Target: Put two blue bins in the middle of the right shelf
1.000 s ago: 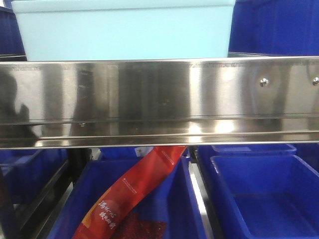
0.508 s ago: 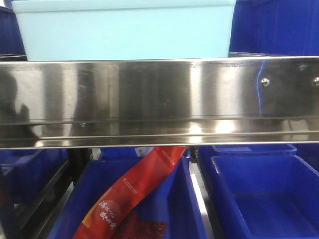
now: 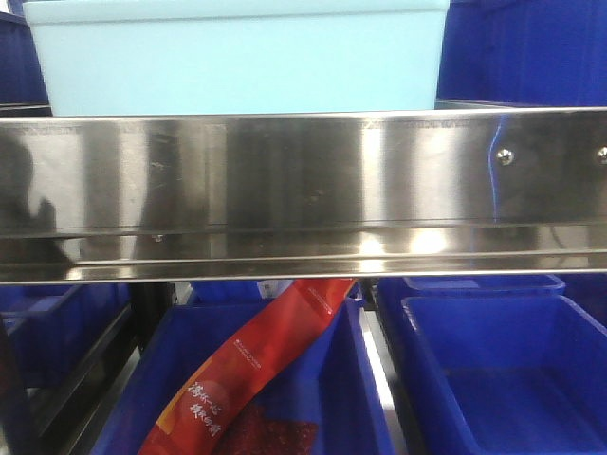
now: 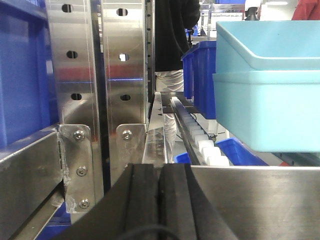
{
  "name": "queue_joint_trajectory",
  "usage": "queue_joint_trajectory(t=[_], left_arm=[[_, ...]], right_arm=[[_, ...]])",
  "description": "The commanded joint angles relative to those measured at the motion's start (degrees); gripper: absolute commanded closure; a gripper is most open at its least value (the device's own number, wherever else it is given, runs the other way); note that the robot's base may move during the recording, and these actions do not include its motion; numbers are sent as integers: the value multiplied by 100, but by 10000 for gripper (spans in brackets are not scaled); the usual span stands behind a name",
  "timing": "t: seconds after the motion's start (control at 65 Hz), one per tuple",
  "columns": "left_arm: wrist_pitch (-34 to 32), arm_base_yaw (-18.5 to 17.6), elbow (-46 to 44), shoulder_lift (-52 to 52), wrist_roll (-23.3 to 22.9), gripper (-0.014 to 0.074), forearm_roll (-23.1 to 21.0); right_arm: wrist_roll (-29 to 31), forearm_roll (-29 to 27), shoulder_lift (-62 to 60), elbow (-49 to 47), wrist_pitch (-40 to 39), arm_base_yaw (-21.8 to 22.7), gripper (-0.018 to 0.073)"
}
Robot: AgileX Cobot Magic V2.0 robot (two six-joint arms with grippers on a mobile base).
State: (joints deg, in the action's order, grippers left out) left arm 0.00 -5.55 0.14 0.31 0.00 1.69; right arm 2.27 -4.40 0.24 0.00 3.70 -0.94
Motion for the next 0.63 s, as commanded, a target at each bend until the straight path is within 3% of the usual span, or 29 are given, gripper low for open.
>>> queue_joint_trajectory(t=[0.0,0.615], left_arm=[[-129,-33,-14,-31,-34,707,18],[-129,-33,-14,-31,-34,707,18]], right_arm=[[39,19,-24,0,-152,23,721],[39,19,-24,0,-162,23,721]])
